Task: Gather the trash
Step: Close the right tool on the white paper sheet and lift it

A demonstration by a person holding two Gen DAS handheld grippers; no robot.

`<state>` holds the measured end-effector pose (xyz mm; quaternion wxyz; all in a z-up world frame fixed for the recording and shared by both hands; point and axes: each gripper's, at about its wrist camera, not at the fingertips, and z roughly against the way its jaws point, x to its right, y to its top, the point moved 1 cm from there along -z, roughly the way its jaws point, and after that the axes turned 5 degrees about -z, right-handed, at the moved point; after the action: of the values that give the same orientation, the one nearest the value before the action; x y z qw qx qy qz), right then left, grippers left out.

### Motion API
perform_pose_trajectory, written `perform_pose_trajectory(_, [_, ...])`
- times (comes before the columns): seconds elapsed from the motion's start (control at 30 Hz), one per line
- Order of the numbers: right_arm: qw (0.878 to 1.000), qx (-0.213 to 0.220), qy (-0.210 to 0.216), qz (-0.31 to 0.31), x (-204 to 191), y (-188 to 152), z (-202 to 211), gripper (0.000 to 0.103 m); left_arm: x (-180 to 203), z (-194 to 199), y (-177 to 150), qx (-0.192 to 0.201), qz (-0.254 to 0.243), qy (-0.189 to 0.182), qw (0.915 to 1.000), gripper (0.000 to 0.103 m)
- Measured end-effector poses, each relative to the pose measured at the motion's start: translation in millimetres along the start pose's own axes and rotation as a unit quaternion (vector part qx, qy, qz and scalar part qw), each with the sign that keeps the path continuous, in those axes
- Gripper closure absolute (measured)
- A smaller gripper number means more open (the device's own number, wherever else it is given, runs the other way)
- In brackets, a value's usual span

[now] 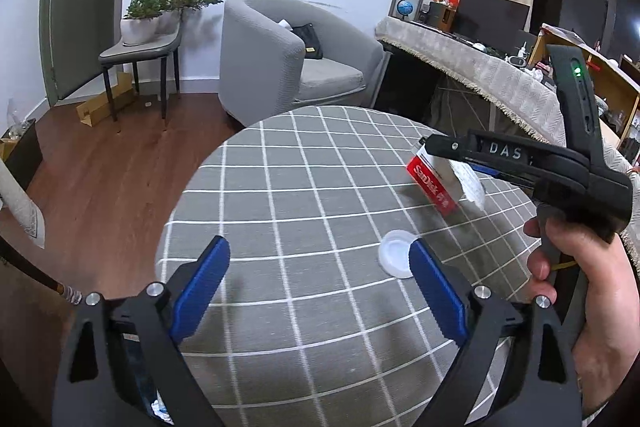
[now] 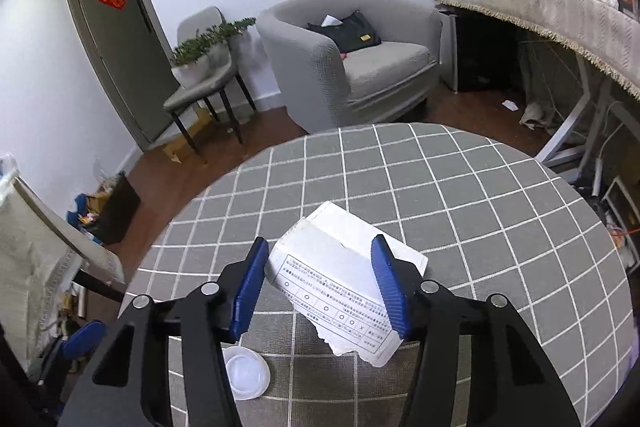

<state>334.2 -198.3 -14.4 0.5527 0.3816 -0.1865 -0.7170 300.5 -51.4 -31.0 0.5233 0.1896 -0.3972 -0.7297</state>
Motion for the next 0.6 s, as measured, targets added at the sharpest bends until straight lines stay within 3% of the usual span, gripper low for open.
perform_pose_trajectory(0.23, [1.0,-0.002,0.015,-0.001,9.7,4.5,4.9,0.054,17.5,-12.9,3.3,-0.008,-0.018,-0.004,0.9998,0.012])
perform_pose_trajectory(0.47, [0.999,0.005,-0.02,0.028,23.5,9.3,11.5,0.055,28.0,-20.8,3.6,-0.013,-0.019,-0.008,0.9997,0.012])
perform_pose_trajectory(0.6, [0.999,-0.008,-0.038,0.034,37.6,7.6,6.3,0.069,32.8,-25.3,5.2,-0.015,-0.019,-0.011,0.9996,0.012])
